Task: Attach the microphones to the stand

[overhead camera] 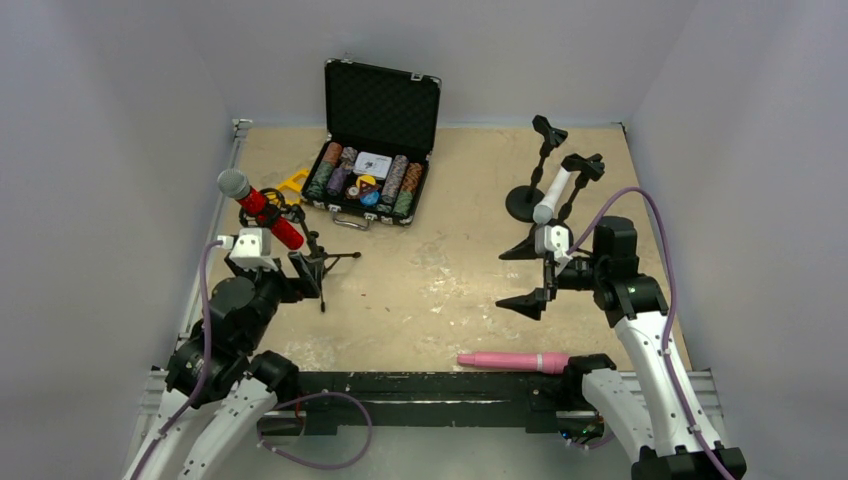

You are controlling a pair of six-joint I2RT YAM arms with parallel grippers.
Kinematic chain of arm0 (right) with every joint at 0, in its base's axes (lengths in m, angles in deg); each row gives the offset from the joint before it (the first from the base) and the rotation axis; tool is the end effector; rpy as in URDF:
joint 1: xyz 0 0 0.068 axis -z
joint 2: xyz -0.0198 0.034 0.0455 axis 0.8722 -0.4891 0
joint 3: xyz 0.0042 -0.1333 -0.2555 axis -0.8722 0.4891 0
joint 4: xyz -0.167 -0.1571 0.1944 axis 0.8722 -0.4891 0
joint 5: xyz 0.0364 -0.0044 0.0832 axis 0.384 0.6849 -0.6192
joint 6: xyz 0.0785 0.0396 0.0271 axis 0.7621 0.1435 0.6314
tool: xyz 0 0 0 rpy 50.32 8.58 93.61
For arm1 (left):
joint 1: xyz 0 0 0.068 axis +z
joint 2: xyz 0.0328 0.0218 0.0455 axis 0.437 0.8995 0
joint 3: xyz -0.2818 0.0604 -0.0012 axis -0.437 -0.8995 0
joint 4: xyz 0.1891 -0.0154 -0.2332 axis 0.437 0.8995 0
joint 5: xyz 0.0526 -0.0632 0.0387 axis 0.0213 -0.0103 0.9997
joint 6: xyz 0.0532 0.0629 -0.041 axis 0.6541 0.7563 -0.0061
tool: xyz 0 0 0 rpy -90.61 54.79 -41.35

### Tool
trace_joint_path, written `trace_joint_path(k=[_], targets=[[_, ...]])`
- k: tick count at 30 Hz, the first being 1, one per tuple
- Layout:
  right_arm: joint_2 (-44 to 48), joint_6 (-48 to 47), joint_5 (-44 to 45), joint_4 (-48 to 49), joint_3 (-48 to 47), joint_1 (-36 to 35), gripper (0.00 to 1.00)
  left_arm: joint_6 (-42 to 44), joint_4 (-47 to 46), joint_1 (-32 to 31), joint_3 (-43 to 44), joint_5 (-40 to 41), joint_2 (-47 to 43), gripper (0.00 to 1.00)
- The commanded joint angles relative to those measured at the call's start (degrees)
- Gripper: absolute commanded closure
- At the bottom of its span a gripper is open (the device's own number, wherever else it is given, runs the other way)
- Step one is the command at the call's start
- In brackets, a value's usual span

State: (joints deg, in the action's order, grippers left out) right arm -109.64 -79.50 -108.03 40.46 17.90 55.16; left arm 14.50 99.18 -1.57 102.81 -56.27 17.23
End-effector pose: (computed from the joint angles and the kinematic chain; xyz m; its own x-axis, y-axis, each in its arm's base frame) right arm 0.1784 0.0961 0.3041 0.0326 -0.1908 -0.9811 -0.9857 0.1560 -0.0631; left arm 0.1414 -0.0435 0.3142 -0.2726 -0.2583 -0.9268 0.0633 0.9564 -0.2852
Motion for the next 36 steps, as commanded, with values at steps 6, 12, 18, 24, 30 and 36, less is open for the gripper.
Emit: trace_joint_path(k=[6, 12, 18, 24, 30, 36], targets=[[1.19, -3.44, 0.96, -2.84, 0.01, 0.68, 0.02, -1.99, 4.76, 0.15, 4.71, -16.08, -2.36, 0.01], [1.84, -4.56, 4.75, -6.26, -0.98, 0.73, 0.02, -1.50, 3.74, 0.15, 6.91, -28.50, 0.58, 0.01], [0.04, -12.66, 12.05, -19.38, -6.23, 0.77, 0.03, 0.00, 3.57, 0.15, 10.02, -37.77, 7.97, 0.01], [0.51, -14.67, 18.55, -26.12, -10.62, 0.73, 0.05, 1.90, 1.17, 0.15, 11.67, -43.04, 14.86, 0.01], [2.72, -10.70, 20.43, -25.37, -11.90, 0.79, 0.04, 5.44, 0.16, 0.11, 14.84, -48.43, 21.02, 0.01], [1.79, -8.15, 22.11, -25.97, -15.73, 1.03, 0.04, 9.74, 1.35, -0.39, 18.48, -52.20, 28.30, 0.01]])
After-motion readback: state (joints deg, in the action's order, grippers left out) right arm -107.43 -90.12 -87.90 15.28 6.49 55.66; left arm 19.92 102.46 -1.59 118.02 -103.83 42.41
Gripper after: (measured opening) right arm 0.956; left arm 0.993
